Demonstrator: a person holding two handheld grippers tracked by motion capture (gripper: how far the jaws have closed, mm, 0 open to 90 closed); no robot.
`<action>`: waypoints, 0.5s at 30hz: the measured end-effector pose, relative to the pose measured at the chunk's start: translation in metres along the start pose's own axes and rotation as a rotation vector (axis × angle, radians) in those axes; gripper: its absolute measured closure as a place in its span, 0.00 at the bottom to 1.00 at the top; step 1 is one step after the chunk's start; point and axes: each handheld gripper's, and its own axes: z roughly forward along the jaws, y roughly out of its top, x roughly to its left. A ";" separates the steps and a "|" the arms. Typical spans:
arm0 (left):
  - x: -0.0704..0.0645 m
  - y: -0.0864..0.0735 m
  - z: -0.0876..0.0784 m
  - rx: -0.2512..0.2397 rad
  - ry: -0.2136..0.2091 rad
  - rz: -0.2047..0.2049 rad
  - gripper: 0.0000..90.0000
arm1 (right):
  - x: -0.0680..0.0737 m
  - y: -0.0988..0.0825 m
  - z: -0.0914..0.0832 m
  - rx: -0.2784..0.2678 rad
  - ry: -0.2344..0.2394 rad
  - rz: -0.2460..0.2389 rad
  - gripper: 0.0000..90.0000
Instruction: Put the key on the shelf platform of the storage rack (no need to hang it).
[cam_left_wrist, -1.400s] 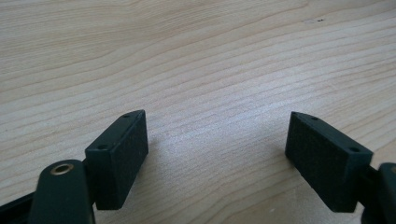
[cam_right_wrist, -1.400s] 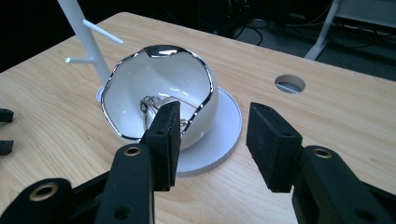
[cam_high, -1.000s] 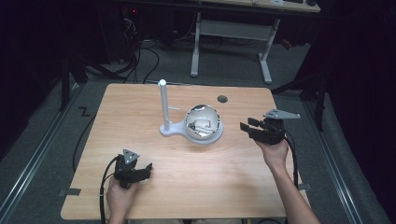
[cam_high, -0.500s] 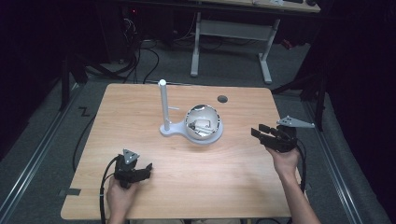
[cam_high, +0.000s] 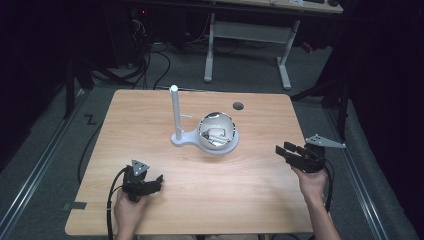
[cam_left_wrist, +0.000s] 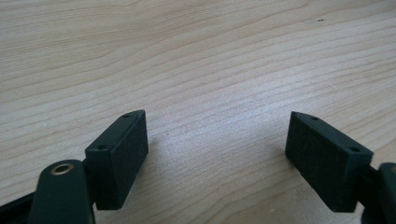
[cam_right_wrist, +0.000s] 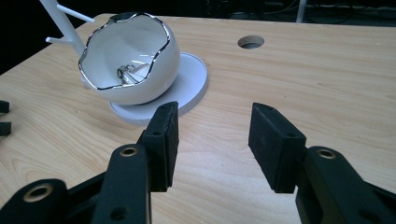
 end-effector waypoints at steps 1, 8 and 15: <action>0.000 0.000 0.000 0.000 -0.001 0.000 0.24 | 0.000 -0.002 -0.001 0.001 0.000 0.004 0.59; 0.000 0.000 0.000 0.000 0.000 0.000 0.24 | -0.003 -0.014 -0.005 0.000 0.003 0.023 0.58; 0.000 0.000 0.000 0.000 -0.001 0.000 0.24 | -0.002 -0.023 -0.009 -0.001 0.009 0.031 0.58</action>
